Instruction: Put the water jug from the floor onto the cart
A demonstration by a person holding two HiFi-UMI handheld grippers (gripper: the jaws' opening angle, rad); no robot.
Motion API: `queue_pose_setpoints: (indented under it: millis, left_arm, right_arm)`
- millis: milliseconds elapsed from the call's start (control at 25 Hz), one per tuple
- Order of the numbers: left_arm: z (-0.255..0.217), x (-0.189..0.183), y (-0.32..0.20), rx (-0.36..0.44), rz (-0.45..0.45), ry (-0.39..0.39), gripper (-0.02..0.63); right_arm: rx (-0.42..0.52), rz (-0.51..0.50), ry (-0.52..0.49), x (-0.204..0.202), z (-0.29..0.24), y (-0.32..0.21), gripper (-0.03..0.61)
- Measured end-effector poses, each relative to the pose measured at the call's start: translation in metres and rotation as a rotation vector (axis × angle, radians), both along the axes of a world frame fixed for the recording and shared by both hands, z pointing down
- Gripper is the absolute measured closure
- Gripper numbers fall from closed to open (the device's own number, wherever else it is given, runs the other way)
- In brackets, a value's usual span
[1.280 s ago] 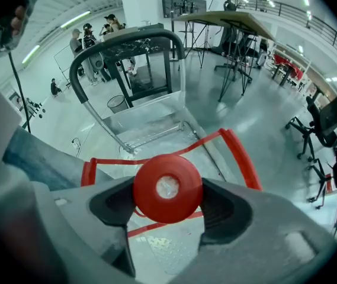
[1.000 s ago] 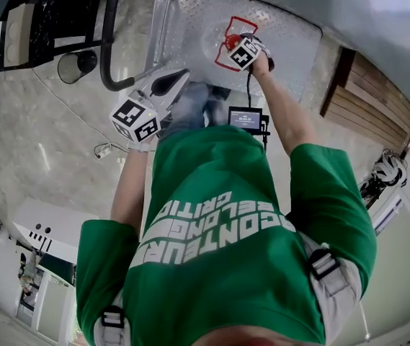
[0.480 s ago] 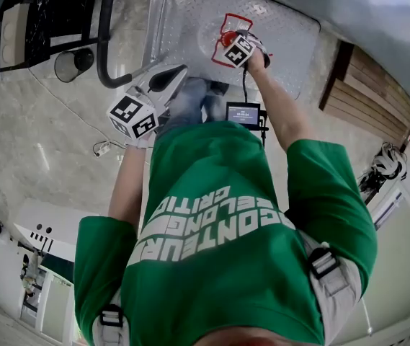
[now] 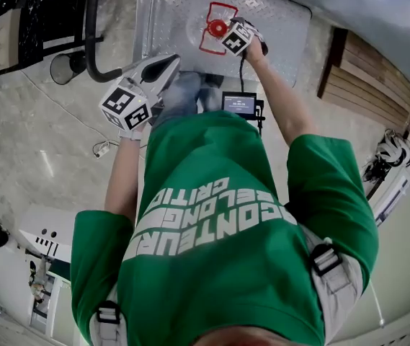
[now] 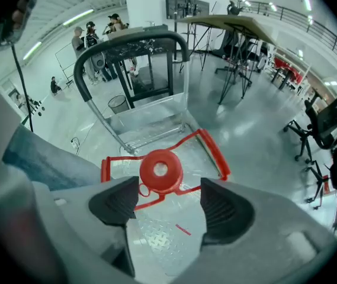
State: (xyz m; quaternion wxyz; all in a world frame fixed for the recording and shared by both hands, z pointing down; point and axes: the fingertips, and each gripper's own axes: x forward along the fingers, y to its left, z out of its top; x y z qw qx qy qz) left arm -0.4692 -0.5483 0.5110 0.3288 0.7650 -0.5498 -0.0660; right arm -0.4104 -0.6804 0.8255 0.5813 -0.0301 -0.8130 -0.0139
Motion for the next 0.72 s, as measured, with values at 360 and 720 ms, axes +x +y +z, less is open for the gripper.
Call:
queue_pose_setpoints:
  millis: [360,720]
  left_arm:
    - [-0.021,0.045,-0.016,0.053,0.057,-0.047,0.598]
    - [-0.04,0.095,-0.031,0.108,0.106,-0.081,0.598]
  right_arm:
    - [0.027,0.245,-0.245,0.091,-0.11,-0.05,0.272]
    - [0.136,0.383,-0.498,0.178,-0.226,-0.058,0.41]
